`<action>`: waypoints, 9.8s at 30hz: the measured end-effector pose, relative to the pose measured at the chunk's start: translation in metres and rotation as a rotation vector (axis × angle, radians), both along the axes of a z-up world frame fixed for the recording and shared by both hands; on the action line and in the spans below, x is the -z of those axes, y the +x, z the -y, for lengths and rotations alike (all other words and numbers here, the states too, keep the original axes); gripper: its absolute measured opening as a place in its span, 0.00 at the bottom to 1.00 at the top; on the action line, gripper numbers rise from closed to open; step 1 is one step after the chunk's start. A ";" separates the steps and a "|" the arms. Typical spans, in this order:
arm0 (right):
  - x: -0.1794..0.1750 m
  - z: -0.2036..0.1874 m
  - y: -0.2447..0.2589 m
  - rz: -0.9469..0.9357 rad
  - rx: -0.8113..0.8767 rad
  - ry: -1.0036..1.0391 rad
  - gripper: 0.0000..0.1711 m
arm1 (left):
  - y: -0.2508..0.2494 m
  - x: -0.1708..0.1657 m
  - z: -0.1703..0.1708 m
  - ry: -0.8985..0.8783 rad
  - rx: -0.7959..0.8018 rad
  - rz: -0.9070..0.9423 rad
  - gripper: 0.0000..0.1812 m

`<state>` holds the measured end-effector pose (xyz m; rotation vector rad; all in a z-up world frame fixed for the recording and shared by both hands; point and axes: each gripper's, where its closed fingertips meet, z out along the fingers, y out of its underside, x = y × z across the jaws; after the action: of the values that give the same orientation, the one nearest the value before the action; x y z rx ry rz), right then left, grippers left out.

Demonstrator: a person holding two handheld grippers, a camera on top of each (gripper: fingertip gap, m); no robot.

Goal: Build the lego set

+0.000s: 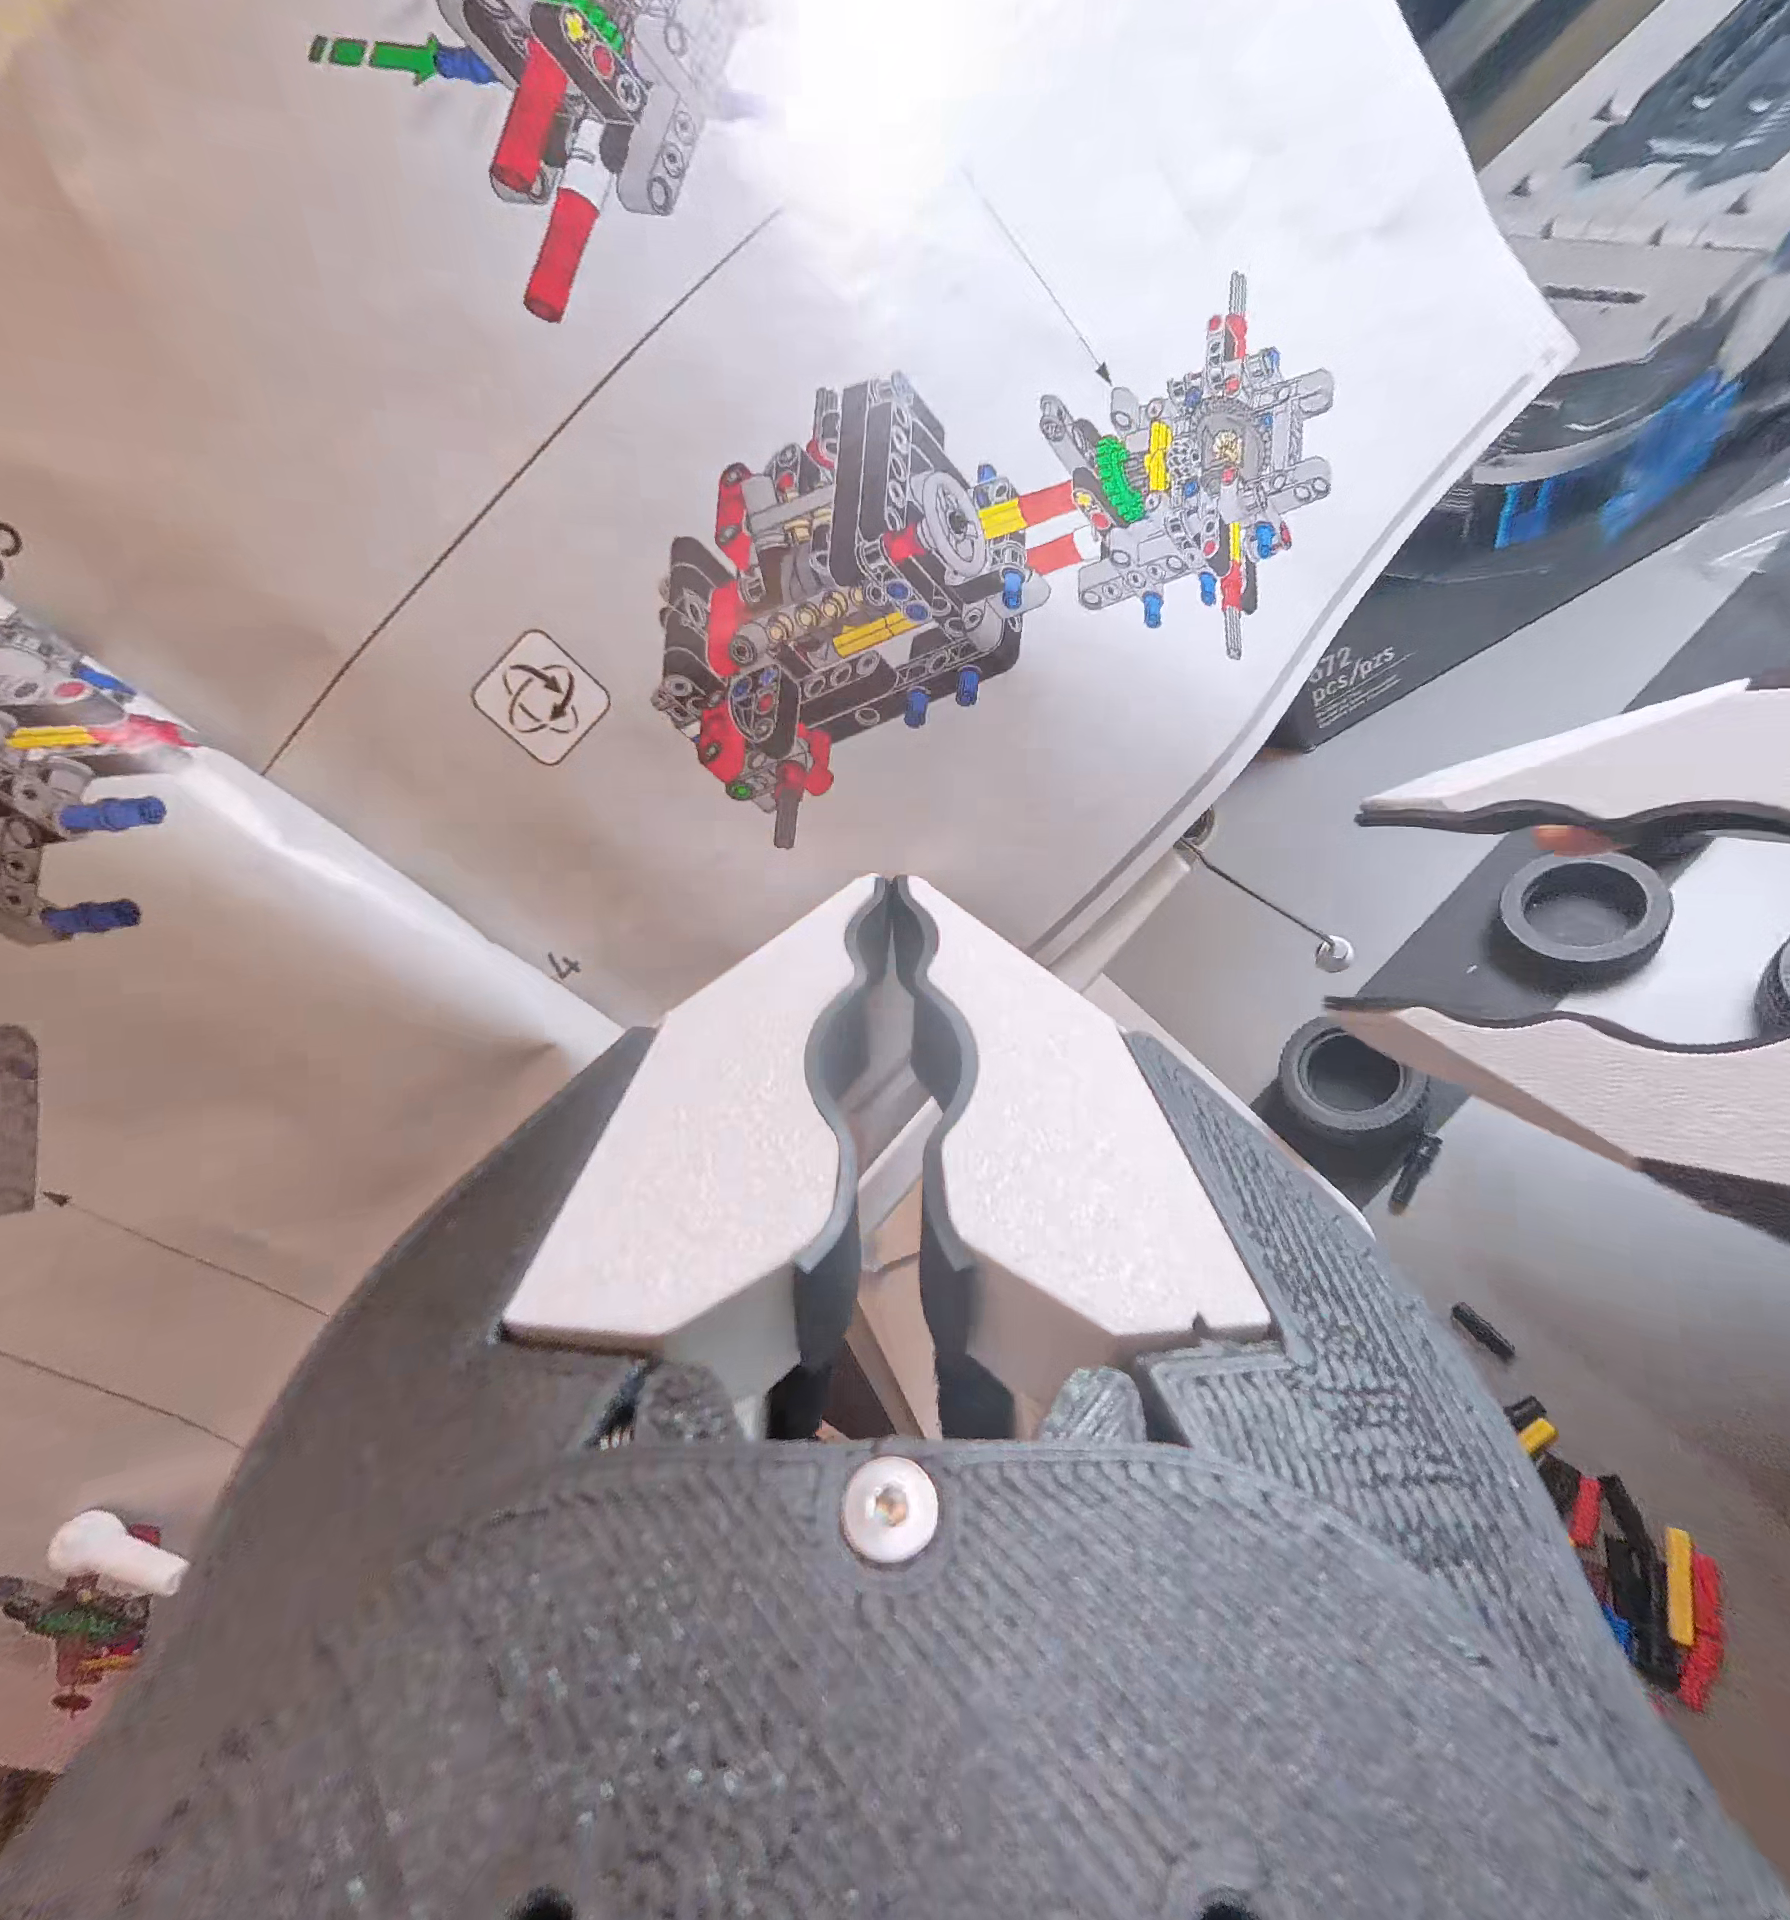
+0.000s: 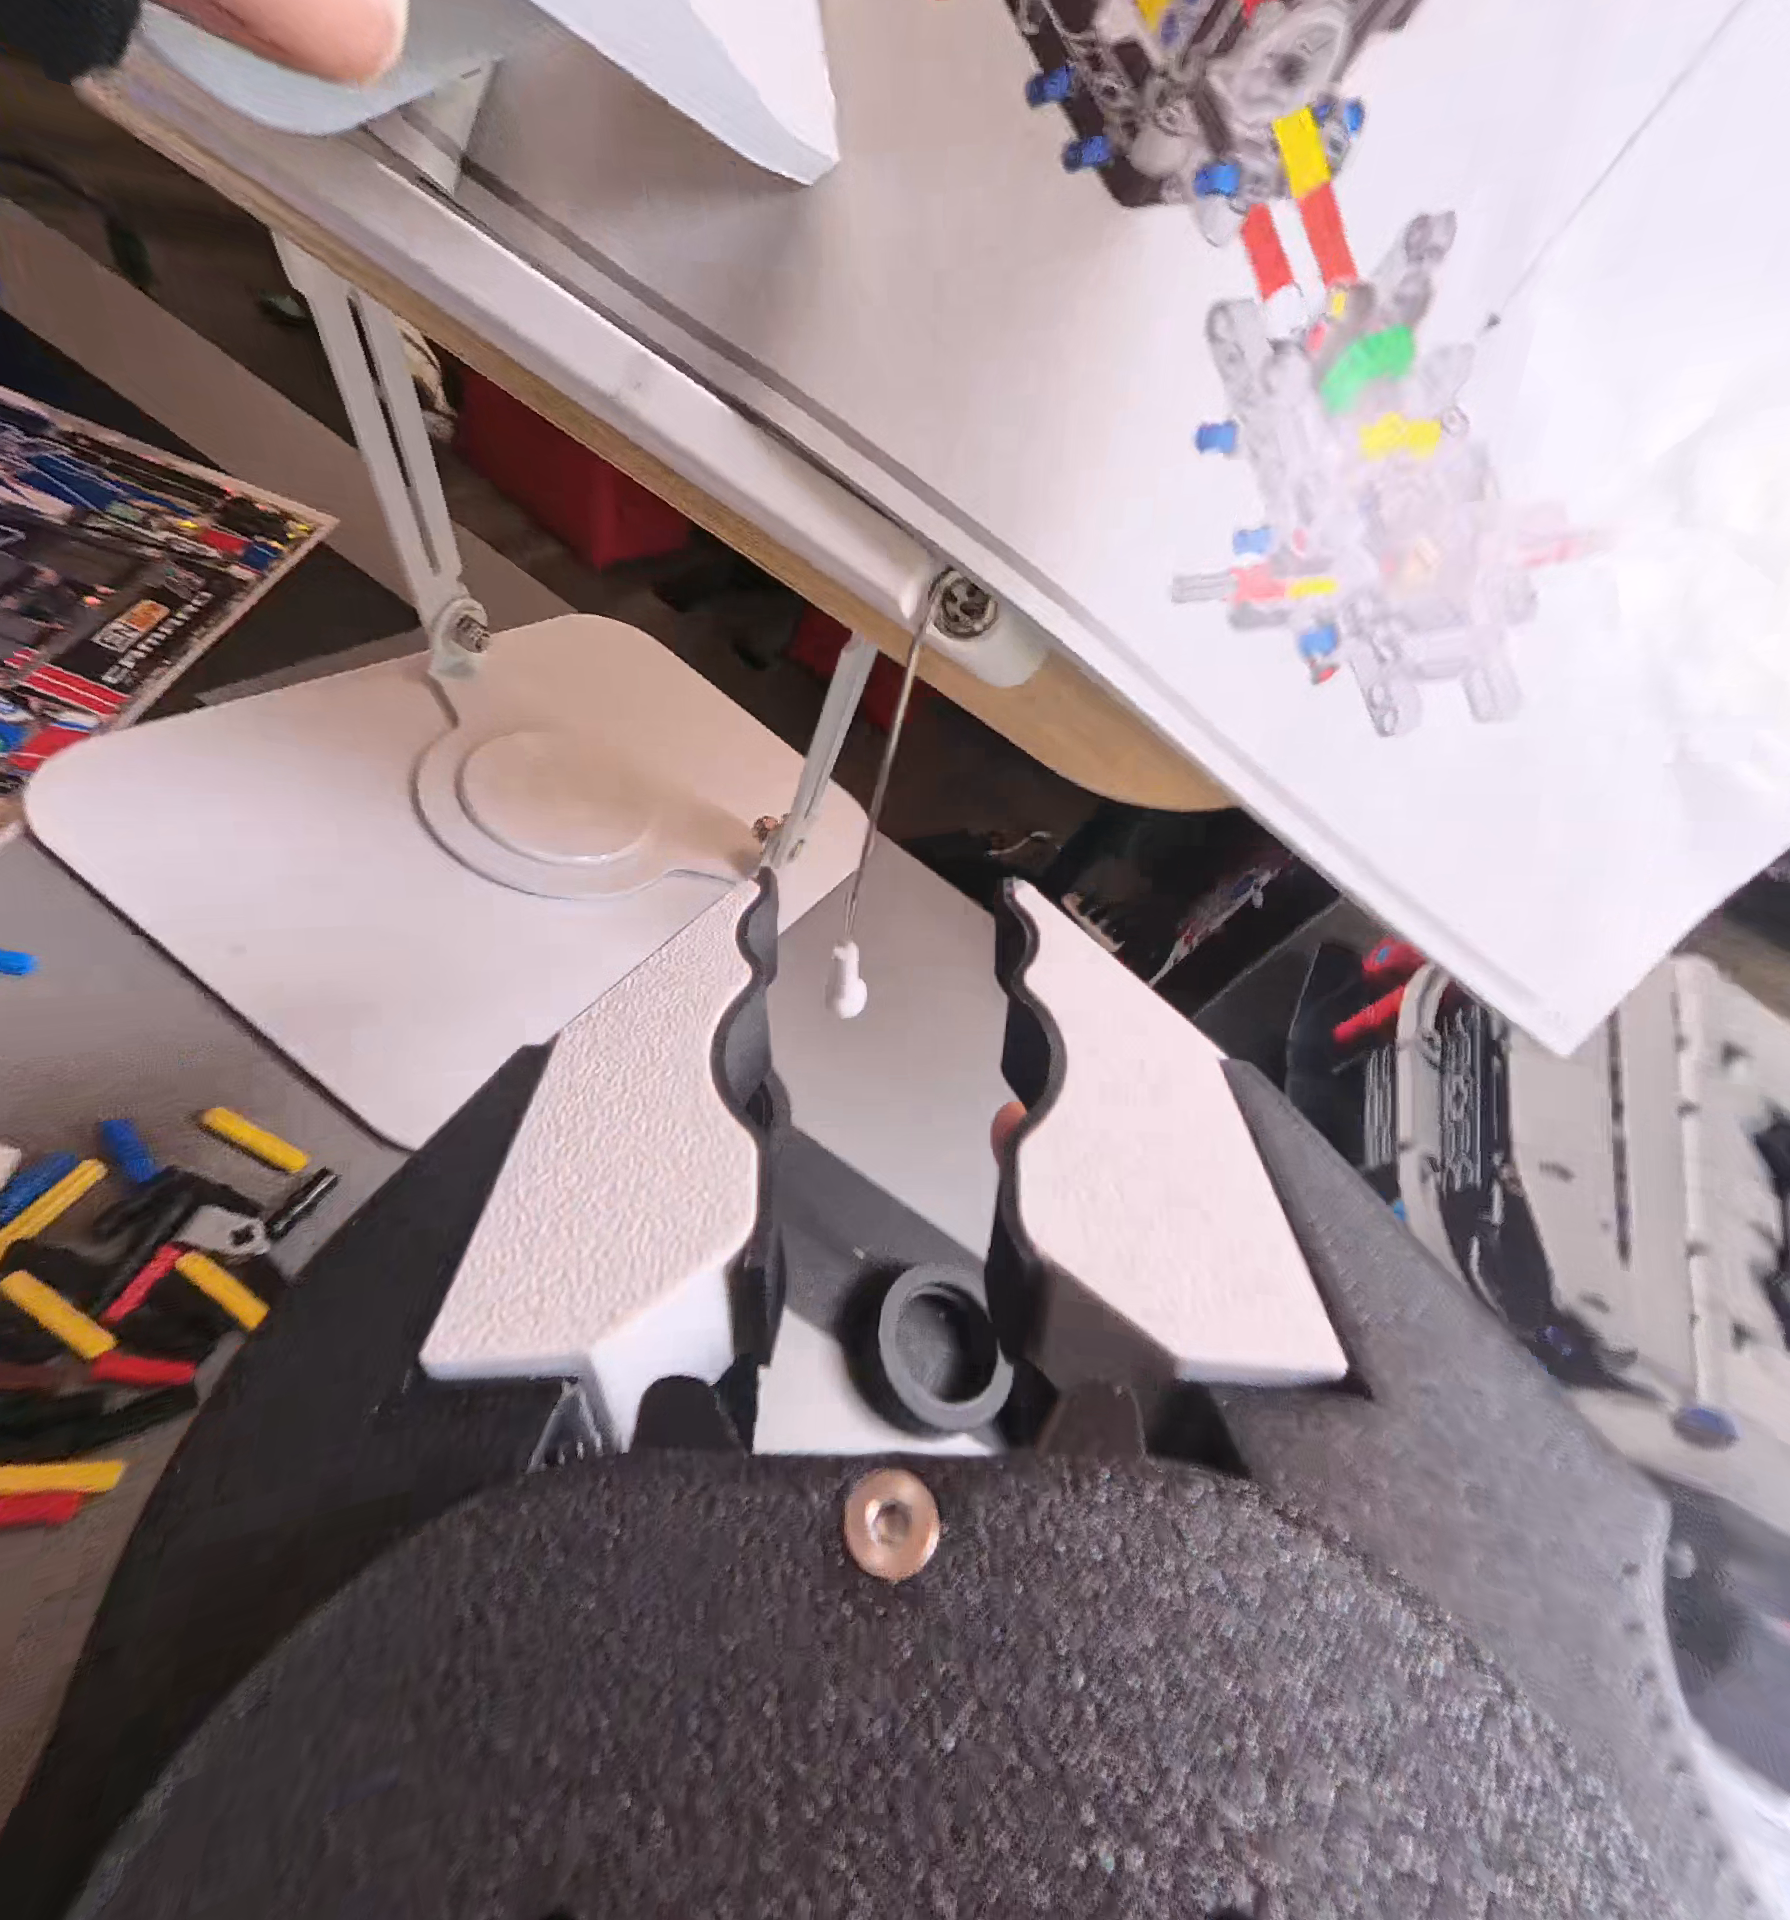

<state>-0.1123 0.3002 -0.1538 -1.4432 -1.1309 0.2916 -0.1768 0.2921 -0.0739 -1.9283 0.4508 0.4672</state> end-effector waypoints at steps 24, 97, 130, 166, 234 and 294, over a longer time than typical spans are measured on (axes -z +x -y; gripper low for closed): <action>-0.056 -0.041 0.019 0.621 0.046 0.745 0.07 | -0.011 0.006 0.004 0.016 -0.001 0.047 0.00; -0.128 0.104 0.065 -0.543 -0.141 -0.140 0.14 | -0.070 -0.086 0.010 0.567 -0.193 0.344 0.00; -0.115 0.099 0.062 -0.504 -0.133 -0.136 0.14 | -0.125 -0.092 0.048 0.602 -0.212 0.419 0.02; -0.110 0.096 0.062 -0.465 -0.126 -0.120 0.14 | -0.102 -0.101 0.017 0.547 -0.117 0.403 0.02; -0.114 0.088 0.070 -0.487 -0.117 -0.133 0.14 | -0.081 -0.098 0.012 0.574 -0.174 0.349 0.00; -0.118 0.070 0.083 -0.537 -0.094 -0.167 0.14 | 0.016 -0.087 -0.042 0.474 -0.021 0.287 0.00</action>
<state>-0.0295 0.2299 -0.0357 -1.3435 -0.7458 0.8045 -0.1608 0.3345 0.0133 -1.5085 0.1169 0.2726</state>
